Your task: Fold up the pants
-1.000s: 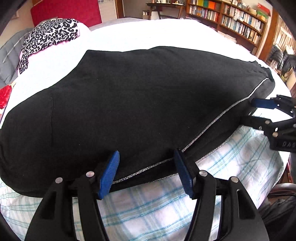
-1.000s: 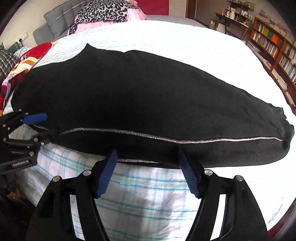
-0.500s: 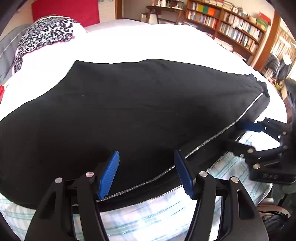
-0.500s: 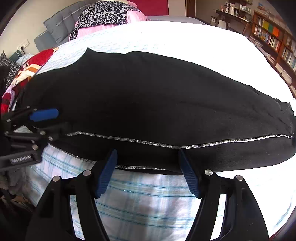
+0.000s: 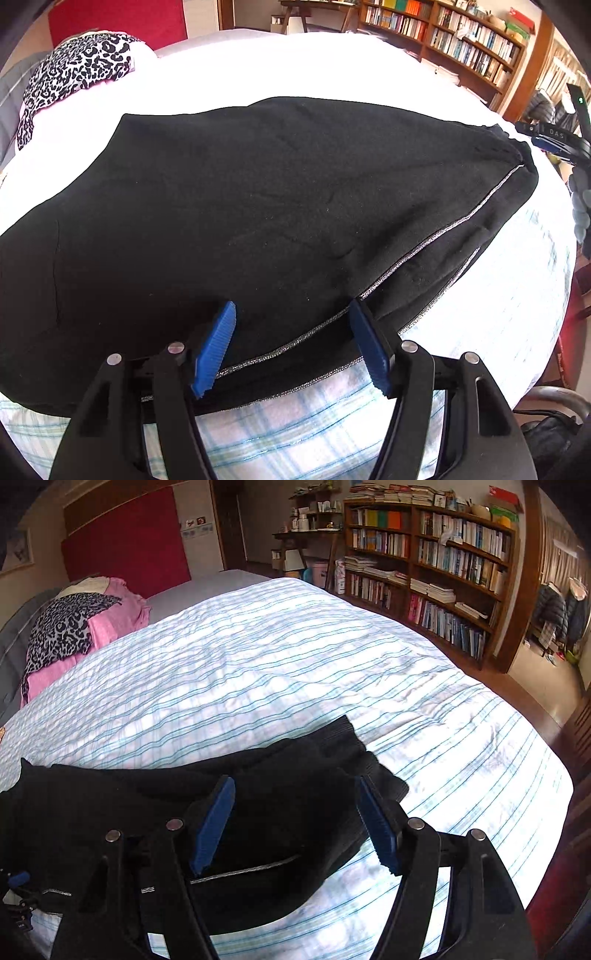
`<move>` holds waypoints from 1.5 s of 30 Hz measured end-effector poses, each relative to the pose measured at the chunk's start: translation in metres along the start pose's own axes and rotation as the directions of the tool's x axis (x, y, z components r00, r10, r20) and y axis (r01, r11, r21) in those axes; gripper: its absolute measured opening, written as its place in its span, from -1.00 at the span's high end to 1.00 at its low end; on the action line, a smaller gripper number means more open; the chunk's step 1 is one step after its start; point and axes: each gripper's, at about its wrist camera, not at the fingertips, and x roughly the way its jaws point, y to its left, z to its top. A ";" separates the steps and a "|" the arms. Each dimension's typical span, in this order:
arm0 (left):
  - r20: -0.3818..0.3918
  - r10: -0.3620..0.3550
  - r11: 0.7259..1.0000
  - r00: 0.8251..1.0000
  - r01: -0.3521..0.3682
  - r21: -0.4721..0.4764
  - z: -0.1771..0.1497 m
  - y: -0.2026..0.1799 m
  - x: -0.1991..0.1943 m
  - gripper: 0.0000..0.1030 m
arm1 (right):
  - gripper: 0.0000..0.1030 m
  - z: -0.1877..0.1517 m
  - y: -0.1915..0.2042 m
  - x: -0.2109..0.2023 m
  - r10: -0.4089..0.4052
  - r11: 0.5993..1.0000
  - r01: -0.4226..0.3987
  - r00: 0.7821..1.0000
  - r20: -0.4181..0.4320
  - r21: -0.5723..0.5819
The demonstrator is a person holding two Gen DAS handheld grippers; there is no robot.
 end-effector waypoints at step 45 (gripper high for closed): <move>-0.028 -0.050 0.993 0.998 0.053 0.108 0.033 -0.060 0.022 -0.33 | 0.23 0.015 -0.035 0.021 -0.093 0.995 0.097 0.992 0.089 -0.037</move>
